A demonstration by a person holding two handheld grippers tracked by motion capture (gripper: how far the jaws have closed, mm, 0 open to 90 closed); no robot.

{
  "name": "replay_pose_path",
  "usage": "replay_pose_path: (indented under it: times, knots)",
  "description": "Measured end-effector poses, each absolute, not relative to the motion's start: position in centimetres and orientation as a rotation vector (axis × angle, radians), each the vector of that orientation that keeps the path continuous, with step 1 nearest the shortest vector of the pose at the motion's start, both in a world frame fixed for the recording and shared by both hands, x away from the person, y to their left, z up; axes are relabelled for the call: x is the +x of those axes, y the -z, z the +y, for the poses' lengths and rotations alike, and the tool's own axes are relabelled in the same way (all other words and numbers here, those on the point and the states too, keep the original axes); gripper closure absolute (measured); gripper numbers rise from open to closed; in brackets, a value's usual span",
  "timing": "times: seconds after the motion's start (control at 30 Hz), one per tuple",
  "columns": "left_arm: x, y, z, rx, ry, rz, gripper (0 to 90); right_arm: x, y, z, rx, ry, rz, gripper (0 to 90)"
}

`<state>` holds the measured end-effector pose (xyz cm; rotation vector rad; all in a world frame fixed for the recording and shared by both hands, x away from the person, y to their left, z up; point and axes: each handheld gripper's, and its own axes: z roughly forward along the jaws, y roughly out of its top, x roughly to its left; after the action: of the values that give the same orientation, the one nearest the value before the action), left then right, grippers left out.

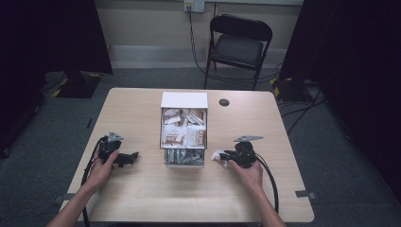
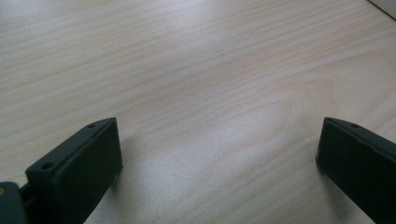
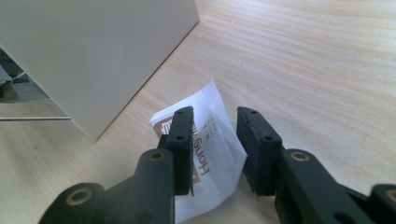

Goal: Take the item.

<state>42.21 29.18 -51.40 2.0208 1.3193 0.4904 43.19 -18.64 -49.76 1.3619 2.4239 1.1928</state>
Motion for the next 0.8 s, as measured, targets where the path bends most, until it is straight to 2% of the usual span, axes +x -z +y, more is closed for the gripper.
replay_pose_path:
  times: [0.17, 0.53, 0.6, 0.63, 0.8]
  knots:
    - [42.2, 51.4, 29.2, 2.021, -0.491, 1.319, 0.0, 43.2, 49.7, -18.6, 1.376, -1.198, 2.411, 57.3]
    - [42.2, 51.4, 29.2, 2.022, -0.491, 1.319, 0.0, 43.5, 49.5, -18.6, 1.409, -1.212, 2.39, 30.3]
    - [42.2, 51.4, 29.2, 2.022, -0.491, 1.319, 0.0, 43.5, 49.4, -18.7, 1.413, -1.214, 2.386, 29.7]
    - [42.2, 51.4, 29.2, 2.022, -0.491, 1.319, 0.0, 43.4, 49.1, -18.8, 1.408, -1.22, 2.364, 25.9]
    - [42.2, 51.4, 29.2, 2.022, -0.491, 1.319, 0.0, 43.2, 48.2, -19.2, 1.427, -1.254, 2.31, 23.4]
